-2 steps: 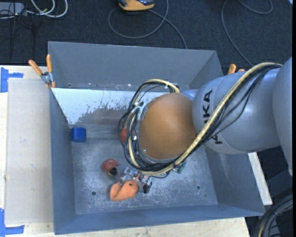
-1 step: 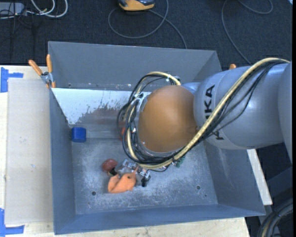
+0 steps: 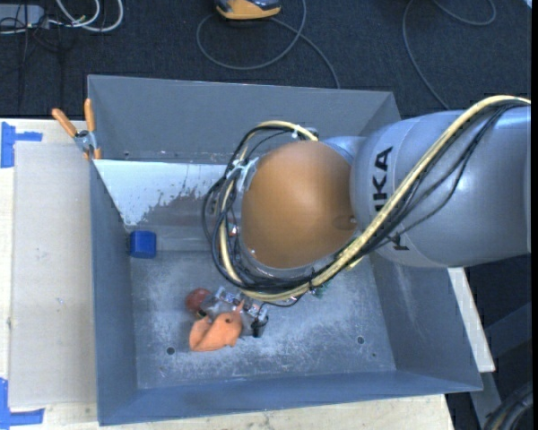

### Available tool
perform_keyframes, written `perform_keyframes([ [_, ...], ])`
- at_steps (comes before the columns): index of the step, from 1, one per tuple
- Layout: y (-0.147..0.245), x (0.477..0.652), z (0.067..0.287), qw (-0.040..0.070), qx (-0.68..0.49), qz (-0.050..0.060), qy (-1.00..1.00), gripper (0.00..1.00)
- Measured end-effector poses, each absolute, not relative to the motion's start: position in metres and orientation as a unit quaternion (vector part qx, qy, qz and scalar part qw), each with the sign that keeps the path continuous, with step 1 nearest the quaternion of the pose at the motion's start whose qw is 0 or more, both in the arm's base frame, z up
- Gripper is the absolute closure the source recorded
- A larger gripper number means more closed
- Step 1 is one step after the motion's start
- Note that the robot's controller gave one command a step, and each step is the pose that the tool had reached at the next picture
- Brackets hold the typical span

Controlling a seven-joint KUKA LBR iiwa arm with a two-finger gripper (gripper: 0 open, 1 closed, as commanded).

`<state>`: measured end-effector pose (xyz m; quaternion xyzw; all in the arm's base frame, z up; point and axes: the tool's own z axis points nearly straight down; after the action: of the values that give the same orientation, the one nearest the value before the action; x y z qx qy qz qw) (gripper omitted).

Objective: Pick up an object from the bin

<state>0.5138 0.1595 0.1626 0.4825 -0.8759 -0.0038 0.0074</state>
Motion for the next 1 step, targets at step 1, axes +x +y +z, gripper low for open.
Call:
perform_keyframes([
  [1,0.1639,0.5299,0.1389,-0.006,0.483,0.0,-0.876,1.0],
])
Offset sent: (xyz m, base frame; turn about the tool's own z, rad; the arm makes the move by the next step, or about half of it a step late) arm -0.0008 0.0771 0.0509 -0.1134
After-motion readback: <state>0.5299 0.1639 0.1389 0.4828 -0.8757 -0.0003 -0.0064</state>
